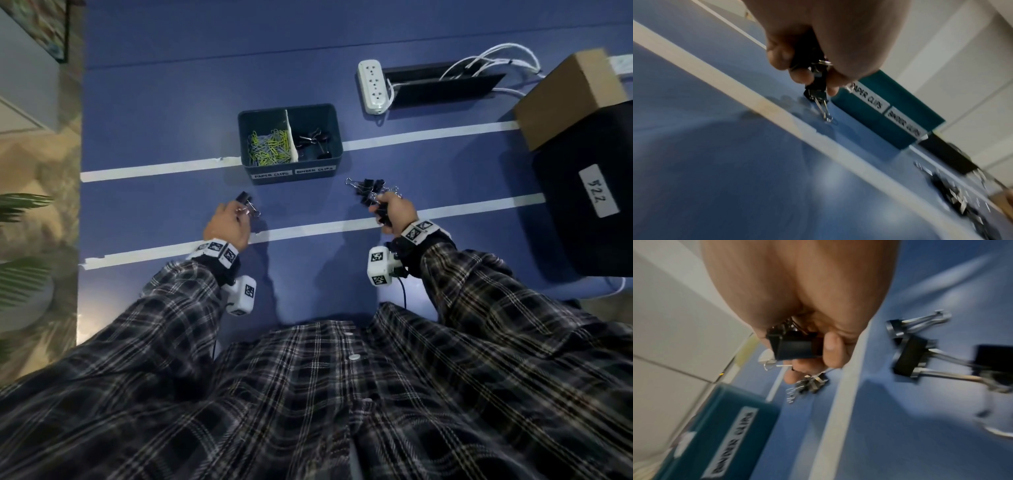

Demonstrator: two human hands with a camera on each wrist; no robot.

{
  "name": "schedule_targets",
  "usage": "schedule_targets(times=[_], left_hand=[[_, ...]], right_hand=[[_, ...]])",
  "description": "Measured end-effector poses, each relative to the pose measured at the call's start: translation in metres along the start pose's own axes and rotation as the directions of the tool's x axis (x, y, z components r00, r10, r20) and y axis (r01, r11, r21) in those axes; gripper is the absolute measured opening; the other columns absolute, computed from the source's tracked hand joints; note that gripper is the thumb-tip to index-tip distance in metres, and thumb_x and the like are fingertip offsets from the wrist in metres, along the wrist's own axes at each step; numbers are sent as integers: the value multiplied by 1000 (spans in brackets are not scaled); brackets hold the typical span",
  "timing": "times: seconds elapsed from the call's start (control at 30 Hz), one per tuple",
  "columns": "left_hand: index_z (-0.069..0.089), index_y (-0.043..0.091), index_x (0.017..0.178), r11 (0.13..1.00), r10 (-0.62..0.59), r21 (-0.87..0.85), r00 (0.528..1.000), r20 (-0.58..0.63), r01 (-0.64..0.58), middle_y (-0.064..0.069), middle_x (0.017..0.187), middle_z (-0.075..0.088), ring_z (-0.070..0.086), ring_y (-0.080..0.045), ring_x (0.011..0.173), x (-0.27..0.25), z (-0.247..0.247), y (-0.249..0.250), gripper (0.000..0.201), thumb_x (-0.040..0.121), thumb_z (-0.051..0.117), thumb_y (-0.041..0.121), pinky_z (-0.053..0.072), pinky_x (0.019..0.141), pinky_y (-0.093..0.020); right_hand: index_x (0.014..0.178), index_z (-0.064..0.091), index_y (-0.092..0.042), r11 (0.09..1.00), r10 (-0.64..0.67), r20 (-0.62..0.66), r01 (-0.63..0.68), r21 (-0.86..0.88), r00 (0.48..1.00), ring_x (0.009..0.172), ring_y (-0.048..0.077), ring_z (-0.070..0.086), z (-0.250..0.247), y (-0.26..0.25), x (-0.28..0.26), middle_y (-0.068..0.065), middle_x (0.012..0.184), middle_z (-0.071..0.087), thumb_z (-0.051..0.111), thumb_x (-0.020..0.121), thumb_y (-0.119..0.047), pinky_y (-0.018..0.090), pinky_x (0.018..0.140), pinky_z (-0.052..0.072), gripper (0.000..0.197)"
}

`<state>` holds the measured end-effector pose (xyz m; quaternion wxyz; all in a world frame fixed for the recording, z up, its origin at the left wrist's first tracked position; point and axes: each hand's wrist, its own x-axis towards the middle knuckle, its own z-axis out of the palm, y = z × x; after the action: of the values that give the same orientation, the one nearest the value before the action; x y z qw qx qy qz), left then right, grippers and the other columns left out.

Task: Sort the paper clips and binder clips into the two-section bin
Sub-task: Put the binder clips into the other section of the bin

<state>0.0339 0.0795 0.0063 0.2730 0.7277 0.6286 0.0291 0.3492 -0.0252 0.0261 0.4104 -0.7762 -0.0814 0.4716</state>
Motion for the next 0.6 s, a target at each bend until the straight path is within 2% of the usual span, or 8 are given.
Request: schedule_targets(times=[0.07,0.13,0.2,0.27,0.33,0.43,0.53,0.6], left_hand=[[55,12,116,991,-137,-4,990,-21,137,-18,119,57,56,-39,106,13,-10,1,39,90,47,40,44,89,-43],[50,16,117,986,-165,33,986,-18,165,-13,116,60,58,-37,104,25,-18,0,50,78,58,47,47,87,-42],[41,24,130,987,-65,154,996,67,54,-13,120,59,59,-37,106,37,-24,-2,63,74,65,38,50,87,-43],[32,32,140,952,38,288,977,209,-99,-16,127,54,57,-38,110,51,-29,-3,71,77,65,26,49,88,-44],[35,35,140,910,105,356,949,296,-212,-15,130,53,56,-37,113,63,-32,-2,68,80,65,24,50,91,-44],[45,32,135,885,98,410,950,296,-219,-11,129,54,56,-33,114,69,-32,4,57,82,65,30,49,91,-42],[46,17,131,898,16,420,963,270,-133,-14,127,53,56,-35,113,62,-28,6,53,83,64,34,48,88,-43],[48,13,126,902,-28,422,965,261,-88,-14,124,54,57,-35,111,55,-28,1,56,82,63,44,48,86,-42]], right_hand=[[74,58,-15,998,-42,36,43,-46,998,44,14,40,9,-18,-1,3,66,62,49,88,-21,13,38,20,18],[75,59,-16,993,-56,58,62,-96,997,44,14,38,20,-34,0,2,64,61,49,87,-23,13,38,21,18],[71,58,-16,988,-49,91,62,-139,995,44,15,37,30,-48,3,3,65,61,48,87,-24,14,38,21,20],[66,56,-15,986,-46,117,64,-153,992,43,15,35,41,-67,3,4,66,60,49,87,-22,13,36,20,23],[65,53,-16,985,-44,152,68,-159,987,40,14,36,53,-89,4,3,63,58,50,86,-22,12,36,19,22],[68,49,-21,986,-26,233,63,-155,972,38,11,36,76,-120,10,1,61,54,49,90,-30,12,38,20,24],[87,52,-14,998,-18,265,32,-49,964,43,16,52,91,-141,15,7,67,56,51,94,-33,14,38,32,20],[111,53,-8,995,6,309,-36,92,951,65,26,63,97,-151,16,15,88,61,53,95,-31,24,42,47,29]])
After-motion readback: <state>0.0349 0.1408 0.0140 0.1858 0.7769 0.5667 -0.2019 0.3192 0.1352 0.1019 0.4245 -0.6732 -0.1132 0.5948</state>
